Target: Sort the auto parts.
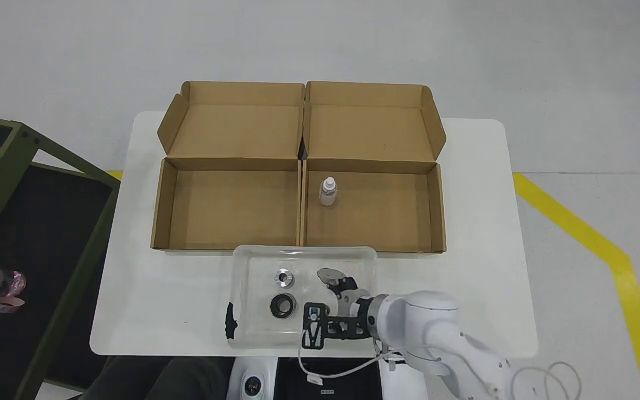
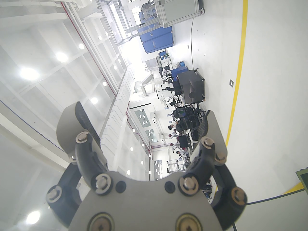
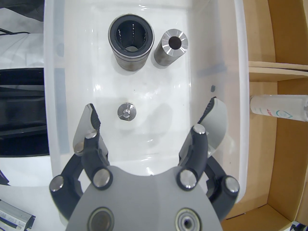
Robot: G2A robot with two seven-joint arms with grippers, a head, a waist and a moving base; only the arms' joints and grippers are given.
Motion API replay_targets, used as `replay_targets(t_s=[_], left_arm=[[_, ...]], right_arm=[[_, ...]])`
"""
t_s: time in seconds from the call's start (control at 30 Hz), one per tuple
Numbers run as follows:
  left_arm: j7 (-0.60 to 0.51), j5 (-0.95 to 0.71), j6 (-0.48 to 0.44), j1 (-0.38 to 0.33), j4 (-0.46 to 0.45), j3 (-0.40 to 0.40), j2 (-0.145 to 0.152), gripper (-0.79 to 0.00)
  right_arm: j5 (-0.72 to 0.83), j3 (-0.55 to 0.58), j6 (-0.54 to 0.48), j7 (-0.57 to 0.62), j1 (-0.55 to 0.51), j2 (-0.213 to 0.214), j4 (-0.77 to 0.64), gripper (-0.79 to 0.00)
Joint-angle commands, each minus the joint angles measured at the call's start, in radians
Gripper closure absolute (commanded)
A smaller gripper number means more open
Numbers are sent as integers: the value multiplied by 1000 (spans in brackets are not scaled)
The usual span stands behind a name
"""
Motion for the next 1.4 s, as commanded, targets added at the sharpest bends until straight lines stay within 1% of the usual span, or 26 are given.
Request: replay_targets(t_s=[0.0,0.17,0.4,0.53,0.57,0.6,0.7,0.8,0.87,0.97,1.0,1.37], left_arm=[[0,0,0,0,0,0,0,-785],[0,0,0,0,0,0,0,-785],[0,0,0,0,0,0,0,-785],[0,0,0,0,0,0,0,-785],[0,0,0,0,0,0,0,-785],[0,0,0,0,0,0,0,-785],[0,0,0,0,0,0,0,-785],[0,0,0,0,0,0,0,-785],[0,0,0,0,0,0,0,-785],[0,0,0,0,0,0,0,-785],[0,0,0,0,0,0,0,-785],[0,0,0,0,0,0,0,-785]], right_arm=[[-3,-6,-1,1,5,-1,10,-674],[-5,-24,-2,9,19,-3,42,-631],[-2,-48,-1,20,37,-8,79,-551],[4,-61,-1,22,47,-10,97,-474],[4,-64,0,23,49,-11,101,-428],[5,-67,0,24,52,-12,105,-400],[8,-77,-1,29,61,-14,115,-366],[14,-84,-3,34,68,-16,122,-305],[18,-87,-5,37,72,-17,127,-231],[30,-91,-10,38,78,-17,130,-18],[36,-91,-12,37,79,-18,130,0],[93,-65,-14,1,95,-15,84,0]])
